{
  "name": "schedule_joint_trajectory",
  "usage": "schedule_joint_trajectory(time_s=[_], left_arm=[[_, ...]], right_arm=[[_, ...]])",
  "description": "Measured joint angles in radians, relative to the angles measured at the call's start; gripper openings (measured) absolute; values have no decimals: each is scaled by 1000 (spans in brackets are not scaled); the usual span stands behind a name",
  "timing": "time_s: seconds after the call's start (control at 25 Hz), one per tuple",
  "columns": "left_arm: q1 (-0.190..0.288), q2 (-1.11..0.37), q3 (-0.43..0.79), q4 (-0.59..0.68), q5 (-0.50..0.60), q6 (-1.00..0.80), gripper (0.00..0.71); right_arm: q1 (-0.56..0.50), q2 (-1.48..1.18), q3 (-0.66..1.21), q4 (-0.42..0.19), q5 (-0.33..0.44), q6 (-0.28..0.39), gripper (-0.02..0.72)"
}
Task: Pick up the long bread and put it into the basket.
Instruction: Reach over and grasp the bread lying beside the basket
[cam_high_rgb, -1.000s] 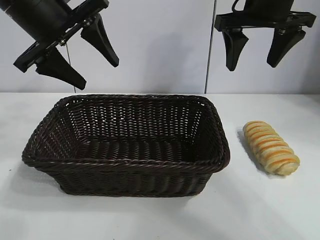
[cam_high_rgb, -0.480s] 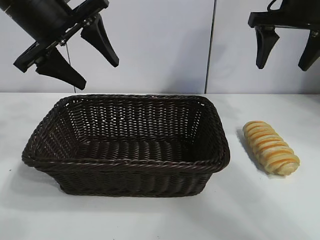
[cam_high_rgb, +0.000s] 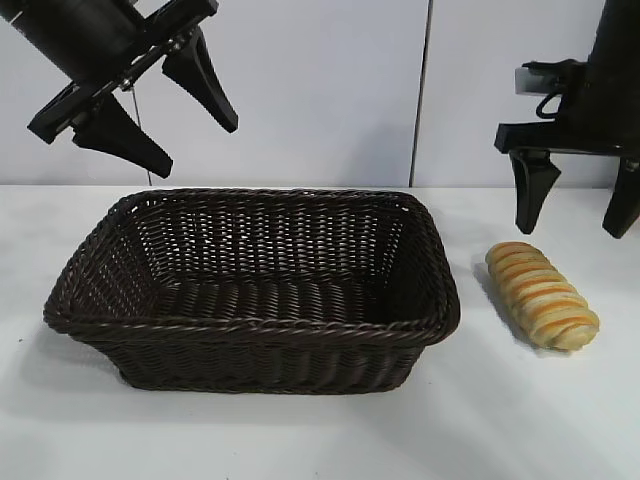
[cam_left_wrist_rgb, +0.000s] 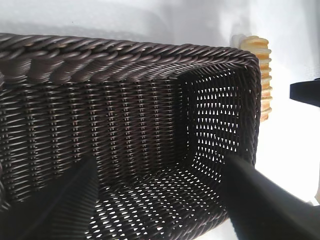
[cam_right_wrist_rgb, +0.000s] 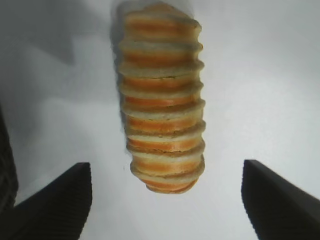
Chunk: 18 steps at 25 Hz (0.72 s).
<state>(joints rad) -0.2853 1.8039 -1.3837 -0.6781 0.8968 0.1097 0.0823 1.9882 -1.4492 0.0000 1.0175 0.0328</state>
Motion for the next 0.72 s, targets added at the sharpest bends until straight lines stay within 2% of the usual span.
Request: schedule_joint_trajectory(time_s=[0.28, 0.56, 0.64, 0.72], left_arm=[[0, 0, 0, 0, -1, 0, 508], [0, 0, 0, 0, -2, 0, 508], [0, 0, 0, 0, -2, 0, 508], [0, 0, 0, 0, -2, 0, 508]], right_arm=[[0, 89, 0, 0, -87, -3, 590], [0, 128, 0, 15, -121, -3, 589], [0, 128, 0, 17, -123, -3, 557], [1, 131, 0, 22, -124, -3, 473]])
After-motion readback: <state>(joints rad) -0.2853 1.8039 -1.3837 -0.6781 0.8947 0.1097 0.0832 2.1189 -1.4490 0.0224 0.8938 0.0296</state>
